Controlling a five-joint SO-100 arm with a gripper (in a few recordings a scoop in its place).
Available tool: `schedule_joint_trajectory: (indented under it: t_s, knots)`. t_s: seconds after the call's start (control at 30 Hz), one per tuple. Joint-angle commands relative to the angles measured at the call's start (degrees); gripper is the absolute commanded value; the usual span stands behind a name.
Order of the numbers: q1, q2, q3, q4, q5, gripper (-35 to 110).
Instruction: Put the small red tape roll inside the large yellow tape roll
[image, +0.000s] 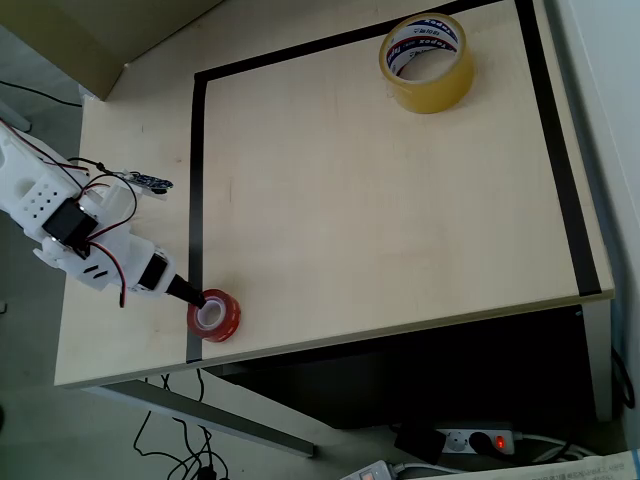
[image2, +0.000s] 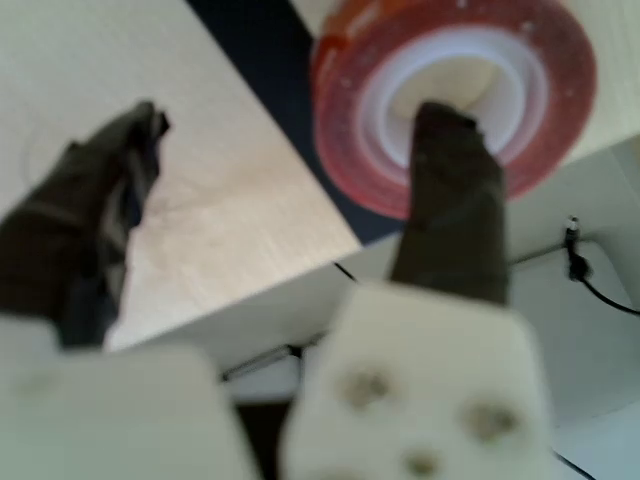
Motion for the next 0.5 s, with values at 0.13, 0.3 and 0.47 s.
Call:
schedule_joint_trajectory:
  t_s: [0.13,0.3,0.47]
  knots:
    - [1.8,-1.1,0.3,-2.5,-1.3,25]
    - [2.1,-3.2,0.5,-4.5,-1.3,25]
    - [2.5,-7.3,0.2,-7.6,-1.3,22]
